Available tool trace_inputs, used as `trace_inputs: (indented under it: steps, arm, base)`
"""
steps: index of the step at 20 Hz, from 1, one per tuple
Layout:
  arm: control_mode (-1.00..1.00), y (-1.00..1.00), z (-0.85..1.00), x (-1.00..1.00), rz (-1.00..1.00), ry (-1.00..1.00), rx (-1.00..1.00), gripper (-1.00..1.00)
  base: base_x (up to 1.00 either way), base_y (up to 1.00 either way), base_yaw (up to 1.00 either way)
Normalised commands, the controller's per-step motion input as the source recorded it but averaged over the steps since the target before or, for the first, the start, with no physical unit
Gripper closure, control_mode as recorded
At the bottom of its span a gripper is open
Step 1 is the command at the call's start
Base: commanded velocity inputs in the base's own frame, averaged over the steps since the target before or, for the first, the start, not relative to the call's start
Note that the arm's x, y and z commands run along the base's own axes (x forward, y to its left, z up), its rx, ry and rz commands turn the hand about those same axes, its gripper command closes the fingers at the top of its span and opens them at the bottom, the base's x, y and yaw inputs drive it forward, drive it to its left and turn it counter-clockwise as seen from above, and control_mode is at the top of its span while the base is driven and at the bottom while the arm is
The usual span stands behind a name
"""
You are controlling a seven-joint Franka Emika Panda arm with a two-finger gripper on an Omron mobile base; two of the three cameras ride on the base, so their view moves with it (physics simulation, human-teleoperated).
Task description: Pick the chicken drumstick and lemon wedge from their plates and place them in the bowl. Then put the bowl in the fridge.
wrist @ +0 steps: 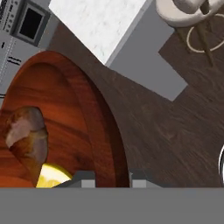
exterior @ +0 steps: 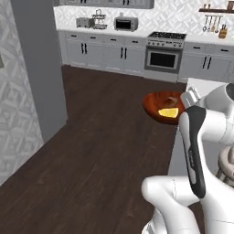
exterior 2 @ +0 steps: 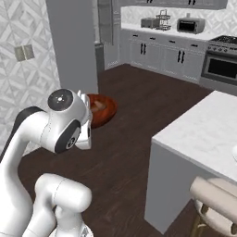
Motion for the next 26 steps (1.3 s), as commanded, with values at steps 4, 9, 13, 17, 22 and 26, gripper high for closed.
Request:
trace_inputs:
  steps: [4, 9, 13, 17, 22, 26]
  arm:
    - [1.00, 0.00, 0.00, 0.00, 0.00, 0.00, 0.00, 1.00]
    - [1.00, 0.00, 0.00, 0.00, 0.00, 0.00, 0.00, 1.00]
    - [1.00, 0.00, 0.00, 0.00, 0.00, 0.00, 0.00, 1.00]
    - [1.00, 0.00, 0.00, 0.00, 0.00, 0.00, 0.00, 1.00]
    - [1.00, 0.00, 0.00, 0.00, 0.00, 0.00, 0.00, 1.00]
    - [1.00, 0.00, 0.00, 0.00, 0.00, 0.00, 0.00, 1.00]
  base:
    - [1.00, 1.00, -0.02]
    - [1.00, 0.77, -0.34]
    - [1.00, 0.80, -0.54]
    - [1.00, 0.99, -0.45]
    - [1.00, 0.90, -0.45]
    - [1.00, 0.39, -0.27]
